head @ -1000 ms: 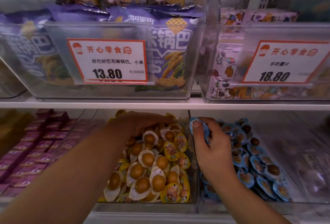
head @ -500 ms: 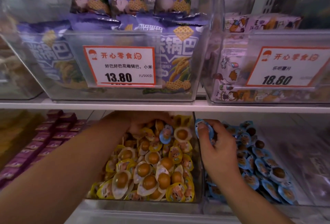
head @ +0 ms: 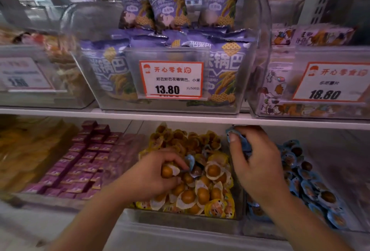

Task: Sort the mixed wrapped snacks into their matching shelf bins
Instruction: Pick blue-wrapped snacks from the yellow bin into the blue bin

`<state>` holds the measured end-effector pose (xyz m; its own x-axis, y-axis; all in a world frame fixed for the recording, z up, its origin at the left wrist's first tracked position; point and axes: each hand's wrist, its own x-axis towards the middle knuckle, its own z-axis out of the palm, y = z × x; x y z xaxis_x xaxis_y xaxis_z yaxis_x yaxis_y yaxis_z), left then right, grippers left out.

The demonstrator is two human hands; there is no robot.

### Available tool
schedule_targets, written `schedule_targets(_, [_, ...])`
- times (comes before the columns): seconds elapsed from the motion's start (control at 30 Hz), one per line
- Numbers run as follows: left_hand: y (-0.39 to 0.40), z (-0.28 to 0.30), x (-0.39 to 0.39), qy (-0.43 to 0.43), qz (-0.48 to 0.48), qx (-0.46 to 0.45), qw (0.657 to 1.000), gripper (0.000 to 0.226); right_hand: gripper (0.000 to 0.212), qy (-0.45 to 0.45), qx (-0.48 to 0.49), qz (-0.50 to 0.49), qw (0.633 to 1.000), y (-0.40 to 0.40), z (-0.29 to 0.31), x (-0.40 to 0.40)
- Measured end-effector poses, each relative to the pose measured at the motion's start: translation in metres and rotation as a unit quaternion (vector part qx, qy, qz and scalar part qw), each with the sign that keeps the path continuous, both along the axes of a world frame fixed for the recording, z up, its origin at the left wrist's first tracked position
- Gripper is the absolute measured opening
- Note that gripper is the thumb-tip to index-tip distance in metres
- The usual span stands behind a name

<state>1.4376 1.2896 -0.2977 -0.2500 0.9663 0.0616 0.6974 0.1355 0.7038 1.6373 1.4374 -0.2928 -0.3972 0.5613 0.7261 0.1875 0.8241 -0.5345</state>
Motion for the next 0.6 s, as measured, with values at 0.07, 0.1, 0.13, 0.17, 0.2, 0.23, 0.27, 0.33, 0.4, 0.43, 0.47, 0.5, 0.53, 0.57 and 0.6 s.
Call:
schedule_targets(0.07, [-0.005,-0.005,-0.002,0.023,-0.003,0.009,1.0,0.031,0.016,-0.055,-0.003,0.027,0.998,-0.009,0.009,-0.008])
schedule_targets(0.1, [-0.007,-0.007,-0.004,0.03,0.002,0.012,0.999,0.032,0.014,-0.108,-0.011,0.045,0.993,-0.012,0.01,-0.014])
schedule_targets(0.13, [-0.009,-0.007,-0.006,0.035,0.01,0.013,0.999,0.033,0.014,-0.175,-0.019,0.062,0.982,-0.014,0.009,-0.022])
schedule_targets(0.17, [-0.011,-0.008,-0.008,0.037,0.016,0.012,0.999,0.034,0.015,-0.245,-0.024,0.071,0.967,-0.015,0.007,-0.03])
schedule_targets(0.2, [-0.012,-0.009,-0.01,0.038,0.019,0.012,0.999,0.035,0.015,-0.306,-0.033,0.073,0.949,-0.015,0.005,-0.039])
schedule_targets(0.23, [-0.013,-0.009,-0.011,0.039,0.022,0.013,0.999,0.036,0.016,-0.355,-0.05,0.071,0.931,-0.015,0.003,-0.047])
schedule_targets(0.27, [-0.013,-0.009,-0.011,0.039,0.027,0.016,0.999,0.036,0.018,-0.385,-0.073,0.072,0.917,-0.015,0.001,-0.055])
schedule_targets(0.33, [-0.011,-0.01,-0.011,0.029,0.049,0.027,0.998,0.034,0.03,-0.418,-0.109,0.092,0.897,-0.016,-0.003,-0.068])
schedule_targets(0.4, [-0.008,-0.01,-0.012,0.015,0.082,0.05,0.995,0.03,0.05,-0.469,-0.104,0.121,0.868,-0.019,-0.009,-0.076])
schedule_targets(0.43, [-0.006,-0.01,-0.012,0.011,0.098,0.067,0.993,0.03,0.056,-0.49,-0.094,0.13,0.857,-0.02,-0.011,-0.077])
schedule_targets(0.47, [-0.004,-0.011,-0.013,0.01,0.113,0.084,0.99,0.03,0.058,-0.501,-0.09,0.138,0.85,-0.019,-0.013,-0.078])
schedule_targets(0.5, [-0.003,-0.011,-0.014,0.012,0.126,0.098,0.987,0.03,0.055,-0.5,-0.099,0.149,0.847,-0.016,-0.013,-0.077])
schedule_targets(0.53, [-0.001,-0.012,-0.014,0.018,0.135,0.105,0.985,0.03,0.049,-0.488,-0.12,0.163,0.849,-0.012,-0.013,-0.076])
schedule_targets(0.57, [0.0,-0.013,-0.014,0.028,0.142,0.104,0.984,0.029,0.041,-0.47,-0.141,0.17,0.855,-0.008,-0.011,-0.075])
schedule_targets(0.6, [0.001,-0.014,-0.014,0.045,0.147,0.098,0.983,0.028,0.035,-0.45,-0.153,0.163,0.865,-0.005,-0.01,-0.074])
